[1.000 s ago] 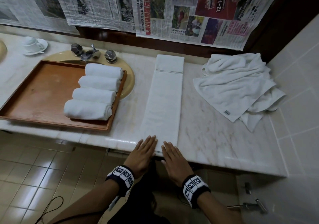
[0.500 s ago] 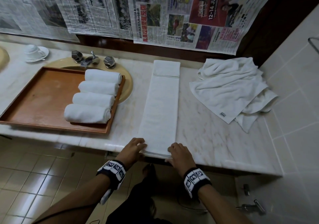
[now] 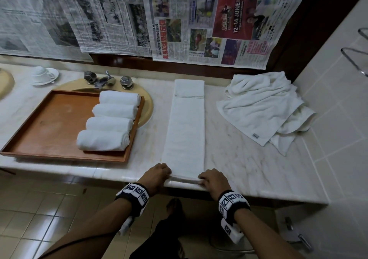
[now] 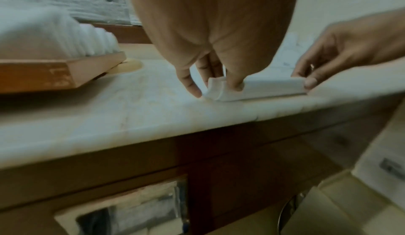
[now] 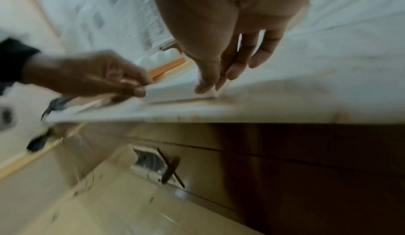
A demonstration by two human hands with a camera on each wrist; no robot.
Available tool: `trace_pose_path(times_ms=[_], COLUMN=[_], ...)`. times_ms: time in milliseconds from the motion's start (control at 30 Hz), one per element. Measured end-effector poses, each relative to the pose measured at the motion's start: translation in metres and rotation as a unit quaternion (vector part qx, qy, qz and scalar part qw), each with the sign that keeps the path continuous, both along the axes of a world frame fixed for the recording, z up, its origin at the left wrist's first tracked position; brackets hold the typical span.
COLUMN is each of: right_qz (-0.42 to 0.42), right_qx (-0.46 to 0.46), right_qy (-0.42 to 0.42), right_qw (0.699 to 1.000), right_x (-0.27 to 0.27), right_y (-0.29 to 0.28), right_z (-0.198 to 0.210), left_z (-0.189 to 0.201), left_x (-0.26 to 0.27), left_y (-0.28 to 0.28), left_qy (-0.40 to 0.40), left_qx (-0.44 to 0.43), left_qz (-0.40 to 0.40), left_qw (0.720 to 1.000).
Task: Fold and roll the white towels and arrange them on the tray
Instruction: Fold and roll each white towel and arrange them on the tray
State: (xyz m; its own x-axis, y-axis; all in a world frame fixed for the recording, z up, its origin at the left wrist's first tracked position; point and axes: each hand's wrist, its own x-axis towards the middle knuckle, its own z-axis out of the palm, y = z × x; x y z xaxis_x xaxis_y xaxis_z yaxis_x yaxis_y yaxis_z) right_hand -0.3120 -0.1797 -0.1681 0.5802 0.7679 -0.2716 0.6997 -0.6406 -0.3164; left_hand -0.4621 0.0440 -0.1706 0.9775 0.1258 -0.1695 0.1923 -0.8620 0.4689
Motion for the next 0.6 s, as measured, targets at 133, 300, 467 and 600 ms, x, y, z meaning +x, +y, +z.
trace_pose_path(times_ms=[133, 300, 467, 600], right_qz=[-0.101, -0.217, -0.241, -0.126], right_qx=[0.053, 0.062, 0.054, 0.056], right_qy=[0.083, 0.136, 0.111, -0.006], right_qw=[0.99, 0.965, 0.963, 0.99], right_x=[-0.002, -0.002, -0.007, -0.008], right_y=[-0.003, 0.004, 0.013, 0.009], right_z=[0.003, 0.005, 0.003, -0.001], left_z=[-0.007, 0.0, 0.001, 0.002], left_x=[0.005, 0.018, 0.013, 0.007], left_y=[0.001, 0.003, 0.0, 0.0], left_qy=[0.052, 0.042, -0.011, -0.002], left_qx=[-0.004, -0.066, 0.013, 0.13], left_qz=[0.072, 0.157, 0.102, -0.016], left_qw=[0.996, 0.985, 0.995, 0.991])
